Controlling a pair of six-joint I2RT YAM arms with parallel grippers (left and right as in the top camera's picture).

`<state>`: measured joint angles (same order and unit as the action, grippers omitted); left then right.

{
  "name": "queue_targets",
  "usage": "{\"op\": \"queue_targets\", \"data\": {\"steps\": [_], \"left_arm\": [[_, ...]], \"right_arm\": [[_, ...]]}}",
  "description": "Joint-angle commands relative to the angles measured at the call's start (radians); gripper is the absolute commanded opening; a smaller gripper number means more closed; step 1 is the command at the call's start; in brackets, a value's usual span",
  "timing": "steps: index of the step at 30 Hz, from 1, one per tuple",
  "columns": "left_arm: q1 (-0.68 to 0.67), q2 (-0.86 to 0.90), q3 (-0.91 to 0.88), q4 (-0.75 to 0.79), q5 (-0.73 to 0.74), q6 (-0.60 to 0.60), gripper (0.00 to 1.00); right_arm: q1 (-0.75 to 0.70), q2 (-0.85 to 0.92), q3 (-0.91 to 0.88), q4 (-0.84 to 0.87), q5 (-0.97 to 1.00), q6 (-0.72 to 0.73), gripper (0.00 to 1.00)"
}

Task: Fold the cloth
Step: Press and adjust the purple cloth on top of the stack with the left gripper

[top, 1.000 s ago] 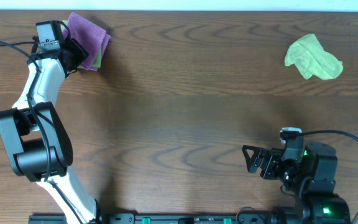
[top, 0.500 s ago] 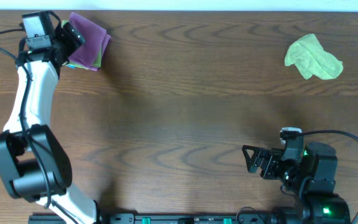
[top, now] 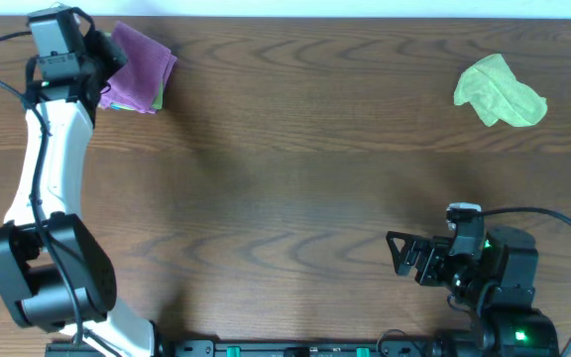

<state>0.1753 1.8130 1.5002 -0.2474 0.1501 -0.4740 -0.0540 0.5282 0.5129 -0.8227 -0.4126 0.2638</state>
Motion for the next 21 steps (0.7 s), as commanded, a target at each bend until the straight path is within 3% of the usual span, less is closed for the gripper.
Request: {"op": "queue_targets", "data": {"steps": [1,11,21], "left_arm": [[-0.017,0.054,0.022,0.027,0.030,-0.010,0.06],[-0.032,0.243,0.023,0.243,0.015,-0.032,0.06],[-0.028,0.373,0.023,0.417,-0.181,-0.037,0.06]], "right_arm": [[-0.007,-0.005,-0.004,-0.001,-0.010,0.013,0.99],[-0.007,-0.005,-0.004,-0.001,-0.010,0.013,0.99],[-0.007,-0.005,-0.004,-0.001,-0.006,0.013,0.99]]}}
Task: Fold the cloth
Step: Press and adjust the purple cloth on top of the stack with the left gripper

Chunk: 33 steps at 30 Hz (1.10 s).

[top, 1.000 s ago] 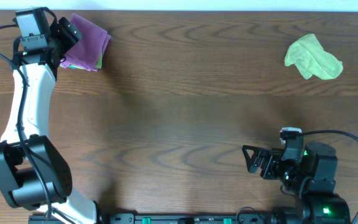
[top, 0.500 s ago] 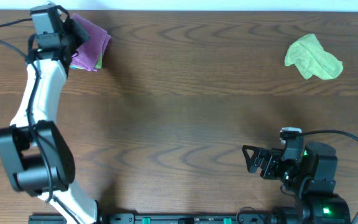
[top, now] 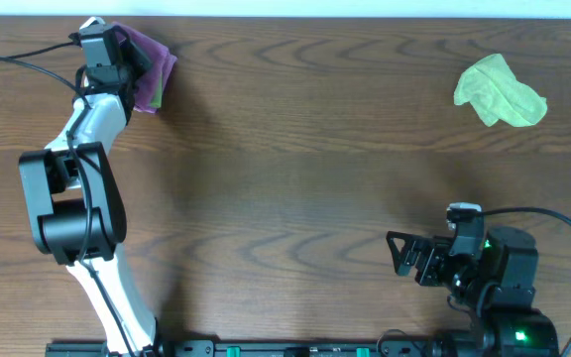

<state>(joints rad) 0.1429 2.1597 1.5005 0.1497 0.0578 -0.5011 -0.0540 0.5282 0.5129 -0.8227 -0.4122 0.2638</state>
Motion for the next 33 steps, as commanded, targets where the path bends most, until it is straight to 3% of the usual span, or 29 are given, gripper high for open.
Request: {"op": "queue_targets", "data": {"steps": [1,7,14,22,33], "left_arm": [[0.006,0.032,0.022,0.027,-0.102,-0.013,0.06],[0.040,0.044,0.022,0.050,-0.153,-0.019,0.06],[0.082,0.044,0.022,0.036,-0.108,-0.019,0.08],[0.070,0.044,0.022,0.049,-0.025,-0.027,0.09],[0.009,0.044,0.022,0.050,-0.042,-0.026,0.09]], "right_arm": [[-0.007,-0.005,-0.004,-0.001,-0.007,0.013,0.99],[-0.007,-0.005,-0.004,-0.001,-0.006,0.013,0.99],[-0.007,-0.005,-0.004,-0.001,-0.007,0.013,0.99],[-0.007,-0.005,-0.004,-0.001,-0.007,0.013,0.99],[-0.007,-0.005,-0.004,-0.001,-0.007,0.013,0.99]]}}
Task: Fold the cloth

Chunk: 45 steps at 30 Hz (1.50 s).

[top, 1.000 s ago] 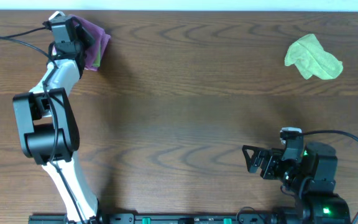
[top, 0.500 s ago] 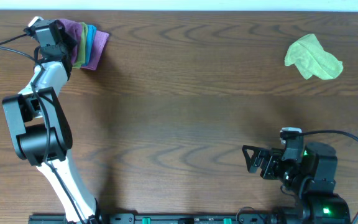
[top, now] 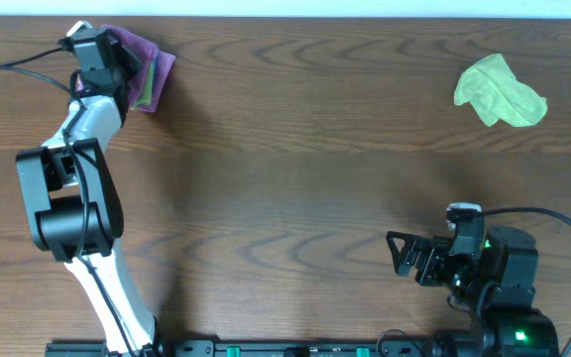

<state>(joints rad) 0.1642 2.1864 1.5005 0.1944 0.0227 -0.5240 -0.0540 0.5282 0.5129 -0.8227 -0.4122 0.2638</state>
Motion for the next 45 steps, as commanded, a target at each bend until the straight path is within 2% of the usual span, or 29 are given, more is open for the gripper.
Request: {"op": "queue_targets", "data": {"steps": [1,5,8,12,21,25,32,34,35,36,37,38,45], "left_arm": [[-0.014,0.018,0.022,0.005,-0.009,-0.003,0.10],[-0.012,0.018,0.022,0.006,-0.008,-0.003,0.13],[-0.011,0.017,0.022,0.023,-0.003,0.002,0.19],[-0.011,0.000,0.023,0.035,0.005,0.016,0.15],[-0.011,-0.082,0.023,-0.043,0.022,0.047,0.13],[-0.011,-0.143,0.023,-0.068,0.020,0.099,0.17],[-0.014,-0.254,0.023,-0.138,0.034,0.100,0.23],[-0.014,-0.288,0.023,-0.179,0.062,0.120,0.30],[-0.014,-0.311,0.023,-0.211,0.085,0.142,0.40],[-0.014,-0.339,0.023,-0.257,0.107,0.159,0.52],[-0.014,-0.362,0.023,-0.299,0.119,0.167,0.69],[-0.014,-0.387,0.023,-0.345,0.131,0.173,0.93],[-0.014,-0.565,0.023,-0.583,0.137,0.172,0.95]], "right_arm": [[-0.007,-0.005,-0.004,-0.001,-0.007,0.013,0.99],[-0.007,-0.005,-0.004,-0.001,-0.007,0.013,0.99],[-0.007,-0.005,-0.004,-0.001,-0.007,0.013,0.99],[-0.007,-0.005,-0.004,-0.001,-0.007,0.013,0.99],[-0.007,-0.005,-0.004,-0.001,-0.007,0.013,0.99],[-0.007,-0.005,-0.004,-0.001,-0.007,0.013,0.99],[-0.007,-0.005,-0.004,-0.001,-0.006,0.013,0.99],[-0.007,-0.005,-0.004,-0.001,-0.007,0.013,0.99],[-0.007,-0.005,-0.004,-0.001,-0.007,0.013,0.99],[-0.007,-0.005,-0.004,-0.001,-0.007,0.013,0.99],[-0.007,-0.005,-0.004,-0.001,-0.007,0.013,0.99],[-0.007,-0.005,-0.004,-0.001,-0.007,0.013,0.99],[-0.007,-0.005,-0.004,-0.001,-0.007,0.013,0.99]]}}
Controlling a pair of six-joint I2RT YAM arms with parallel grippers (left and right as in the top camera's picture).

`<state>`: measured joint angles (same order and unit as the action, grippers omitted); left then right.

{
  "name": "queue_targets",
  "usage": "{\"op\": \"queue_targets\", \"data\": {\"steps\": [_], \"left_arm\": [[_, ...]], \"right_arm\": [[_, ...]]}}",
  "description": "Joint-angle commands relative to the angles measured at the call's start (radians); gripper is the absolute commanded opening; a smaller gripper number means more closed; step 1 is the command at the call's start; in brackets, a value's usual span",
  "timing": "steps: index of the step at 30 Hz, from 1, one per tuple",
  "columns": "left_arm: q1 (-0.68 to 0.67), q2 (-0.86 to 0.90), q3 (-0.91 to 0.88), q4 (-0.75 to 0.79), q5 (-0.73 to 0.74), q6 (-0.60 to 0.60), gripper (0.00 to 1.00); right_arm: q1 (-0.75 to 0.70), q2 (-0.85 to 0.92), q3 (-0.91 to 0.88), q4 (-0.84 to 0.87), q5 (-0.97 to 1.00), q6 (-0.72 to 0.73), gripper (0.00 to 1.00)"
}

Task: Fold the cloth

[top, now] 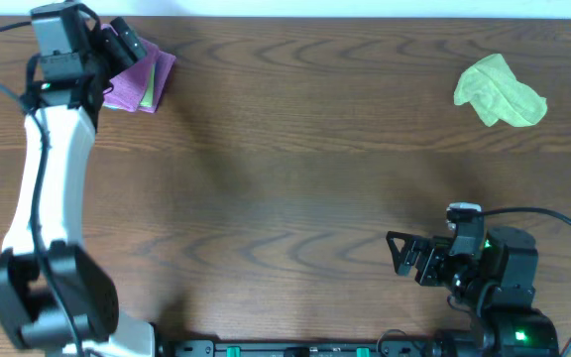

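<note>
A folded purple cloth (139,77) lies at the far left of the table (295,198), with a strip of green cloth (150,95) showing under its right edge. My left gripper (125,42) hovers over the pile's far left corner. Its fingers look open and nothing hangs from them. A crumpled light-green cloth (499,91) lies at the far right. My right gripper (399,254) rests open near the front right, far from both cloths.
The table's far edge runs just behind the purple pile. The left arm's white link (43,169) stretches along the left side. The right arm's base and cable (509,283) fill the front right corner.
The left arm has drawn back. Its wrist now sits further left and its fingers are at the pile's far left corner. The purple pile lies flat, almost where it was. The right arm has not moved.
First my left gripper was at the purple cloth's left edge, with the cloth bunched up. Then the arm was swung in, the gripper on the pile and the pile closer to the far edge. It stayed so, and now the gripper sits back over a flat pile.
</note>
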<state>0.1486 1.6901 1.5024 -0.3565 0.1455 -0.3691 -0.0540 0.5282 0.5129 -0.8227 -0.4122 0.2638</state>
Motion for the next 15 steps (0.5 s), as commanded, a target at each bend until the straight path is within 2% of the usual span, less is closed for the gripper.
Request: {"op": "queue_targets", "data": {"steps": [1,6,11,15], "left_arm": [[0.002,-0.090,0.021,-0.048,0.019,0.017,0.95],[0.002,-0.210,0.021,-0.157,0.040,0.018,0.95],[0.002,-0.384,0.021,-0.399,0.004,0.052,0.95],[0.002,-0.523,0.021,-0.549,-0.002,0.143,0.95]], "right_arm": [[-0.007,-0.005,-0.004,-0.001,-0.007,0.013,0.99],[-0.007,-0.005,-0.004,-0.001,-0.007,0.013,0.99],[-0.007,-0.005,-0.004,-0.001,-0.007,0.013,0.99],[-0.007,-0.005,-0.004,-0.001,-0.007,0.013,0.99]]}}
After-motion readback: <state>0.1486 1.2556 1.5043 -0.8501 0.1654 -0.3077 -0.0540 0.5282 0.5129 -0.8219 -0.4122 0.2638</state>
